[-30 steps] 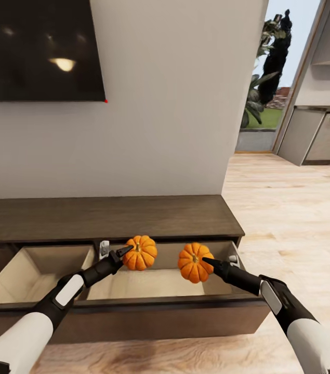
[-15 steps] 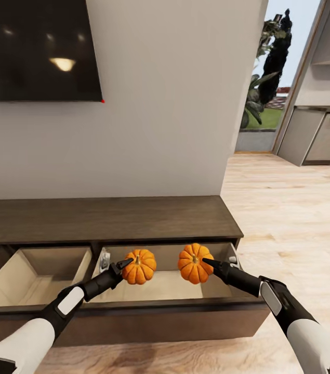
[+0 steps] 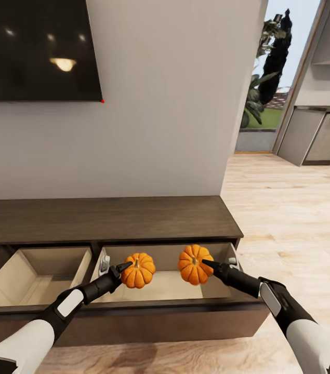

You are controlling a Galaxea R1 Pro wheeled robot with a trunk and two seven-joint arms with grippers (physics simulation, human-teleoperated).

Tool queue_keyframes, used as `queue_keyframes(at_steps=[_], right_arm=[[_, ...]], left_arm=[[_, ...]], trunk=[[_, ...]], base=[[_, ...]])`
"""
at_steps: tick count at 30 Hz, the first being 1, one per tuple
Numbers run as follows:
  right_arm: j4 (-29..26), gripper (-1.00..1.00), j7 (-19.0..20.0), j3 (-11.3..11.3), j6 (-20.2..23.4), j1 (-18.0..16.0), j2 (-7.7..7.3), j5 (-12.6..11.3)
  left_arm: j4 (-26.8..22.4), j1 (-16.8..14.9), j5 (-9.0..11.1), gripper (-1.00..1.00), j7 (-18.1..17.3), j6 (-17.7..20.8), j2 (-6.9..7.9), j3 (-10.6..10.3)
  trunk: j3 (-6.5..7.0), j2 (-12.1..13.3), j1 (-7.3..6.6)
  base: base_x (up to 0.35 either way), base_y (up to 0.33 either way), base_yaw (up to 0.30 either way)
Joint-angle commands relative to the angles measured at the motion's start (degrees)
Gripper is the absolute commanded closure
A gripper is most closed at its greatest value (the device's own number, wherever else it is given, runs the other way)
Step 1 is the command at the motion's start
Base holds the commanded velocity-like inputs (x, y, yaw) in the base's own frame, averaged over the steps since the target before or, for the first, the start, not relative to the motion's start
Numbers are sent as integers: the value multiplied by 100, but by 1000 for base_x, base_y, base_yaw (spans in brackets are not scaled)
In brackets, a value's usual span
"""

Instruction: Place each of the two pumpkins and all three candles from the living room inside a cabinet in the living room (use any cabinet), then make sure every cabinet is closed, and position the cauldron so it is next to a table in the living room.

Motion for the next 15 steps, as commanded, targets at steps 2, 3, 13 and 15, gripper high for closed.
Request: queue_keyframes(at_steps=[2, 3, 13, 15], right_arm=[[67, 100, -5, 4, -83, 0, 1, -12], [115, 100, -7, 8, -105, 0, 2, -11], [319, 100, -27, 41, -137, -7, 86, 17], [321, 100, -27, 43, -137, -8, 87, 24]], left_arm=[[-8, 0, -2, 100, -1, 1, -2, 1], [-6, 0, 0, 100, 1, -3, -4, 2], [-14, 0, -1, 100, 5, -7, 41, 2], [-13, 0, -4, 100, 7, -7, -2, 2]], trunk=[[0, 0, 0], [0, 0, 0], [0, 0, 0], [0, 0, 0]], base=[[0, 0, 0], [0, 0, 0], [0, 0, 0], [0, 0, 0]])
